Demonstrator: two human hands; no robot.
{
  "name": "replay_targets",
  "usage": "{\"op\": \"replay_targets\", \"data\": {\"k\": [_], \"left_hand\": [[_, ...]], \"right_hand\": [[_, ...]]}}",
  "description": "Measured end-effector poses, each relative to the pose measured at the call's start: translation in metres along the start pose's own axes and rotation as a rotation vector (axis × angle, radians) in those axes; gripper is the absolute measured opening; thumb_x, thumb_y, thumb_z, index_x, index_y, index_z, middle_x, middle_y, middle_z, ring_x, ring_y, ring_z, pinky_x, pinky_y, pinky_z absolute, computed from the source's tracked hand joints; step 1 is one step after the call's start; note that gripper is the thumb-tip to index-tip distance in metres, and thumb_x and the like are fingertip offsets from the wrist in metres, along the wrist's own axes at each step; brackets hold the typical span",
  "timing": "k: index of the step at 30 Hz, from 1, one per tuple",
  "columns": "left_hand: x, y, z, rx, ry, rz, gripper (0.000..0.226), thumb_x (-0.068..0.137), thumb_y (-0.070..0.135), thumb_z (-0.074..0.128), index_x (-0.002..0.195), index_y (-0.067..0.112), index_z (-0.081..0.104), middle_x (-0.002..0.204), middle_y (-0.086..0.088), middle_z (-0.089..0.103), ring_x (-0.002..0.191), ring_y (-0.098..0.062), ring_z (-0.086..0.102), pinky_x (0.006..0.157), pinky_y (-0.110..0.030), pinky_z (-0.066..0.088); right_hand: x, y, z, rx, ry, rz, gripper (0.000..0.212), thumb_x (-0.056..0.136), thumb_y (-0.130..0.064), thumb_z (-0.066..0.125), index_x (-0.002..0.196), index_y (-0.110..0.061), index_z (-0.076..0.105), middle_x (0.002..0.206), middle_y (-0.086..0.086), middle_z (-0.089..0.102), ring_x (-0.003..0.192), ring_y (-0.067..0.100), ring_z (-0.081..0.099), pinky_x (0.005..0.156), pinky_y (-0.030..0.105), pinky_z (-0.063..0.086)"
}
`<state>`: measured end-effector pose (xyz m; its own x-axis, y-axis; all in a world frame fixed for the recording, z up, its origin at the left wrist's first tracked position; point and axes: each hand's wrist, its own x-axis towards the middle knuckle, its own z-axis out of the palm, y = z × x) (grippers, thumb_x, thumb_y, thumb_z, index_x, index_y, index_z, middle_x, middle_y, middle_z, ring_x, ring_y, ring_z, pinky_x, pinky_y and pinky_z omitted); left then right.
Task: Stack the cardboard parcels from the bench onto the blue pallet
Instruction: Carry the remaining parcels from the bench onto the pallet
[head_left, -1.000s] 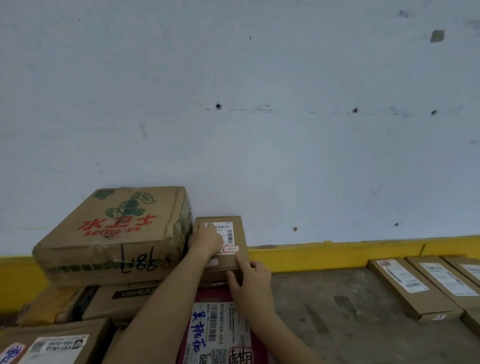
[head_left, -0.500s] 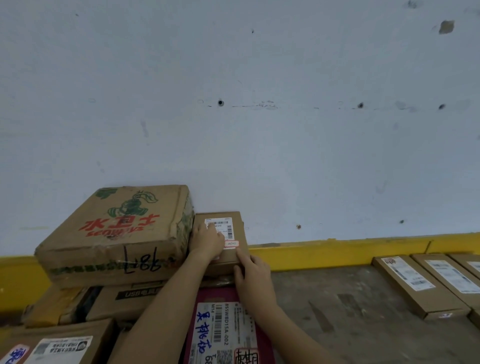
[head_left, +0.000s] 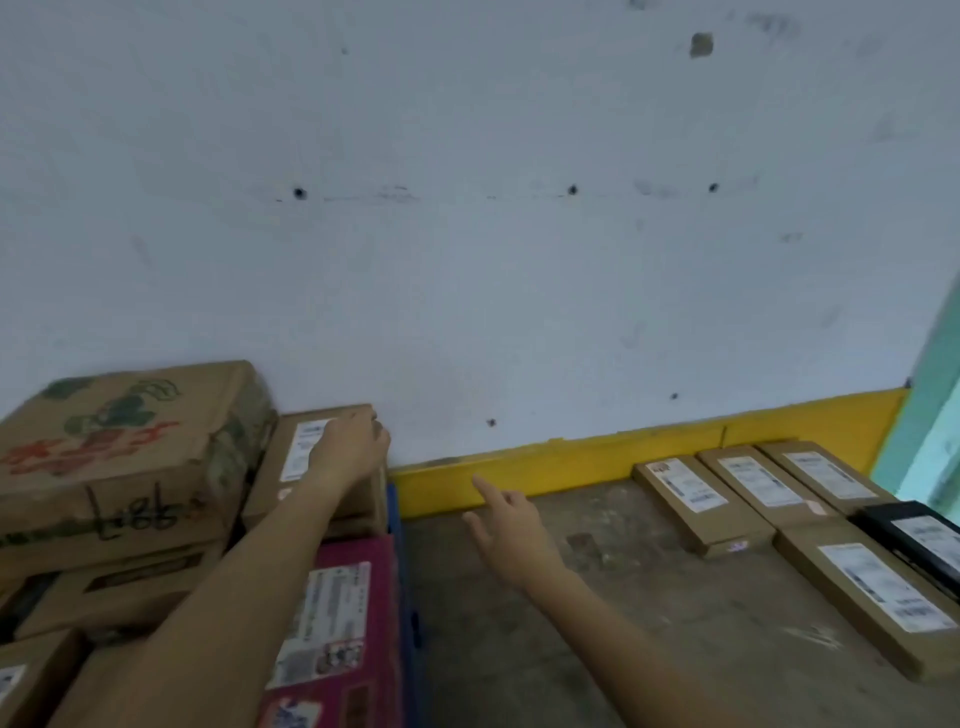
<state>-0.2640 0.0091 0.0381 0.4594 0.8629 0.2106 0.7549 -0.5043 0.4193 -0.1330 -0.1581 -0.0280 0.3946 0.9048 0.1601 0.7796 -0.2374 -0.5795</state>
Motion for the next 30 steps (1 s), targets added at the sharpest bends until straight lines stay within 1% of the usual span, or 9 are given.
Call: {"op": "replay_targets", "data": {"k": [3, 6, 13, 17, 20, 24, 26, 28, 30], "left_hand": [[-0.003, 0.052, 0.020, 0.029, -0.076, 0.032, 0.044, 0.098, 0.026, 0.041, 0.136, 0.003, 0.044, 0.141, -0.018, 0.042, 0.129, -0.031, 0.040, 0.107, -0.036, 0.033], [-0.003, 0.108, 0.052, 0.054, -0.121, 0.076, 0.046, 0.098, 0.028, 0.042, 0.139, 0.007, 0.040, 0.145, -0.016, 0.037, 0.130, -0.031, 0.039, 0.107, -0.040, 0.035], [-0.015, 0.234, 0.167, 0.031, -0.245, 0.100, 0.046, 0.097, 0.027, 0.044, 0.138, 0.006, 0.040, 0.143, -0.014, 0.041, 0.130, -0.029, 0.041, 0.106, -0.038, 0.035], [-0.045, 0.292, 0.245, -0.010, -0.361, 0.168, 0.049, 0.095, 0.029, 0.048, 0.139, 0.009, 0.039, 0.146, -0.011, 0.039, 0.134, -0.024, 0.038, 0.110, -0.034, 0.032], [-0.062, 0.333, 0.294, -0.053, -0.445, 0.212, 0.047, 0.094, 0.029, 0.049, 0.137, 0.012, 0.042, 0.144, -0.008, 0.041, 0.131, -0.023, 0.041, 0.108, -0.034, 0.035], [-0.073, 0.380, 0.341, -0.102, -0.549, 0.266, 0.050, 0.097, 0.027, 0.046, 0.142, 0.009, 0.035, 0.146, -0.009, 0.036, 0.132, -0.025, 0.037, 0.108, -0.033, 0.034], [-0.075, 0.399, 0.358, -0.112, -0.586, 0.295, 0.050, 0.098, 0.027, 0.043, 0.143, 0.011, 0.032, 0.148, -0.008, 0.032, 0.134, -0.025, 0.034, 0.108, -0.036, 0.033], [-0.075, 0.414, 0.371, -0.113, -0.595, 0.312, 0.051, 0.098, 0.026, 0.041, 0.146, 0.012, 0.028, 0.151, -0.008, 0.029, 0.136, -0.026, 0.030, 0.110, -0.038, 0.031], [-0.075, 0.425, 0.382, -0.110, -0.599, 0.305, 0.054, 0.099, 0.026, 0.040, 0.148, 0.012, 0.023, 0.155, -0.007, 0.022, 0.142, -0.026, 0.021, 0.115, -0.040, 0.025]], "right_hand": [[-0.010, 0.057, -0.037, -0.029, 0.007, 0.057, 0.055, 0.097, -0.039, 0.040, 0.148, -0.025, 0.023, 0.134, 0.016, 0.043, 0.123, 0.034, 0.042, 0.098, 0.037, 0.039], [-0.017, 0.117, -0.075, -0.035, 0.004, 0.097, 0.054, 0.097, -0.039, 0.040, 0.148, -0.027, 0.023, 0.136, 0.015, 0.041, 0.123, 0.033, 0.041, 0.096, 0.038, 0.040], [-0.046, 0.259, -0.139, -0.017, 0.033, 0.160, 0.054, 0.096, -0.037, 0.043, 0.147, -0.027, 0.024, 0.131, 0.010, 0.046, 0.117, 0.026, 0.047, 0.094, 0.035, 0.043], [-0.082, 0.333, -0.162, 0.000, 0.118, 0.349, 0.052, 0.095, -0.036, 0.046, 0.144, -0.028, 0.031, 0.131, 0.008, 0.048, 0.118, 0.024, 0.047, 0.095, 0.034, 0.043], [-0.109, 0.380, -0.177, -0.029, 0.129, 0.515, 0.051, 0.095, -0.035, 0.046, 0.142, -0.023, 0.034, 0.138, 0.013, 0.042, 0.126, 0.028, 0.041, 0.102, 0.038, 0.039], [-0.144, 0.426, -0.198, -0.006, 0.168, 0.729, 0.049, 0.095, -0.032, 0.046, 0.142, -0.023, 0.034, 0.142, 0.017, 0.032, 0.131, 0.034, 0.031, 0.106, 0.042, 0.033], [-0.159, 0.443, -0.206, -0.017, 0.192, 0.800, 0.048, 0.095, -0.030, 0.047, 0.141, -0.019, 0.036, 0.143, 0.017, 0.029, 0.130, 0.036, 0.028, 0.105, 0.043, 0.032], [-0.169, 0.455, -0.210, -0.007, 0.221, 0.832, 0.050, 0.094, -0.031, 0.048, 0.141, -0.020, 0.035, 0.143, 0.017, 0.028, 0.129, 0.037, 0.028, 0.104, 0.044, 0.033], [-0.176, 0.462, -0.210, 0.005, 0.225, 0.854, 0.054, 0.093, -0.034, 0.050, 0.143, -0.021, 0.032, 0.141, 0.017, 0.028, 0.126, 0.036, 0.030, 0.102, 0.044, 0.034]]}}
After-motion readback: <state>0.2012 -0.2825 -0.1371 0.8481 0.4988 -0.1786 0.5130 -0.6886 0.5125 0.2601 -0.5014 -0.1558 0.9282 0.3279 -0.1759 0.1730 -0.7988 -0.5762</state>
